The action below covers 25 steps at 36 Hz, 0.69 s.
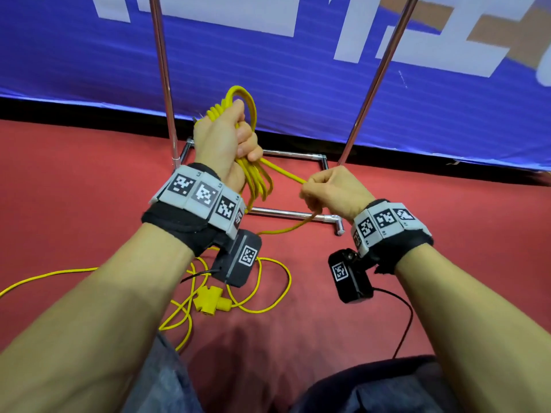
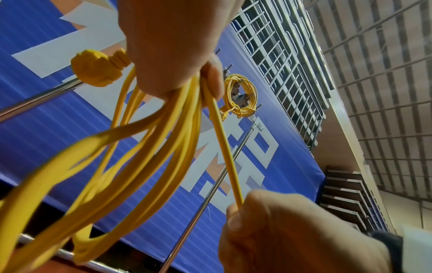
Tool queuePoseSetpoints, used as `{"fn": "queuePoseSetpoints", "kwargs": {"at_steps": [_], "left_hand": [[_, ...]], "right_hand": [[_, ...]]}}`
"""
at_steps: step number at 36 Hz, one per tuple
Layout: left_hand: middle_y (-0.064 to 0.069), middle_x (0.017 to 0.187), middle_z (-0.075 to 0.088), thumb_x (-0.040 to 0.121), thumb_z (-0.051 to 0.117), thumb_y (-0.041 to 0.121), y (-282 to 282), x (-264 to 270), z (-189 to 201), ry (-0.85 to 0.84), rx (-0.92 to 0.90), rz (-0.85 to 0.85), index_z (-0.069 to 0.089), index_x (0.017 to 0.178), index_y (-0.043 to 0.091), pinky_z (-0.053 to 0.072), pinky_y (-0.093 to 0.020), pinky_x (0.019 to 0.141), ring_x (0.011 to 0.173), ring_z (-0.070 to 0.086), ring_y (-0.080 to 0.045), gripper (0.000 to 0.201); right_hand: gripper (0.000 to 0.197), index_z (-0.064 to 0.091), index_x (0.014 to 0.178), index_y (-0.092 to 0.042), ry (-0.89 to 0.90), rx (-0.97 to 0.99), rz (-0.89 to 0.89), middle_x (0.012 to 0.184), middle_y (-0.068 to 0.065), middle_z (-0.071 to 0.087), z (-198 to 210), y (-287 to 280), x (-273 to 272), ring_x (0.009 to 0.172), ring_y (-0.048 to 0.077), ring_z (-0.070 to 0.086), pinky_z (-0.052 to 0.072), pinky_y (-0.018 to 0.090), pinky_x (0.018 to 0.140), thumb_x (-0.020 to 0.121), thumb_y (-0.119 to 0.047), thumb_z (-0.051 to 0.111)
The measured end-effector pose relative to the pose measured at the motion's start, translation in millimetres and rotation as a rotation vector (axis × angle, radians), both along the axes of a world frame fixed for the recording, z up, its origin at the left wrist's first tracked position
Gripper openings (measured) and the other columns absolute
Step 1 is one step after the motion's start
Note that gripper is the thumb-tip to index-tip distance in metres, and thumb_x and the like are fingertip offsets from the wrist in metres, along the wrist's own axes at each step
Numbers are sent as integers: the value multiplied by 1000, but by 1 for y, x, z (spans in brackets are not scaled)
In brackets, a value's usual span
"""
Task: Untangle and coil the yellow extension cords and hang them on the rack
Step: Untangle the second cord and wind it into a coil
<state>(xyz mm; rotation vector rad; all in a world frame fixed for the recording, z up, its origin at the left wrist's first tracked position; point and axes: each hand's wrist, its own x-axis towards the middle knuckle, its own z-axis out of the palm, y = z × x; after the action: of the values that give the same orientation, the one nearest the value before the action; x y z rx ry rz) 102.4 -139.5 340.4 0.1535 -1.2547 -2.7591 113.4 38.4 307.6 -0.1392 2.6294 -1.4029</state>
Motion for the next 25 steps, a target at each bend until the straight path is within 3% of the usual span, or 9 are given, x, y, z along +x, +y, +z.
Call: {"fn": "queuePoseSetpoints", "kwargs": {"at_steps": [5,9,11,14,19,22,25], "left_hand": [[3,40,23,97,45,10,-13,-3,7,5,46,106,40,63,13,20,-16,38,29,21,-10,35],[2,39,21,94,48,10,-22,-6,6,-16,2,172,39,61,14,19,-16,40,29,19,-12,34],[1,39,21,92,52,11,-20,-6,4,-14,-98,195,40,59,15,19,-17,40,30,19,-13,35],[2,37,24,88,58,16,-16,-9,-1,-25,-330,200,47,59,14,23,-19,40,31,20,-14,31],[4,33,33,79,63,27,-18,-14,-14,-49,-624,172,52,55,15,28,-23,40,28,28,-14,30],[4,34,36,81,63,24,-17,-15,-18,-73,-695,142,50,51,16,30,-24,41,27,30,-14,33],[-2,40,49,84,61,20,-12,-12,-20,-51,-771,81,56,54,13,30,-21,37,28,32,-13,31]], "right_hand": [[21,68,56,-6,15,110,-149,54,7,64,-10,19,-11,53,14,57,48,24,61,73,-18,63],[23,62,50,-10,8,174,-284,43,0,57,-9,30,-13,47,14,55,42,16,47,71,-20,62],[19,58,50,-10,-20,133,-352,38,-2,50,-5,30,-16,41,18,51,43,19,50,67,-18,63],[9,55,57,-10,-127,-57,-433,43,0,45,3,27,-18,39,19,37,38,29,53,64,-11,61],[21,47,62,-14,-362,-417,-395,52,3,43,15,27,-22,37,12,27,23,20,42,78,-9,60],[26,47,63,-14,-400,-761,-325,53,0,41,23,23,-22,44,9,29,26,18,39,87,-12,57],[24,57,73,-2,-408,-1050,-233,66,7,50,35,11,-16,52,12,36,38,22,49,89,-11,44]]}}
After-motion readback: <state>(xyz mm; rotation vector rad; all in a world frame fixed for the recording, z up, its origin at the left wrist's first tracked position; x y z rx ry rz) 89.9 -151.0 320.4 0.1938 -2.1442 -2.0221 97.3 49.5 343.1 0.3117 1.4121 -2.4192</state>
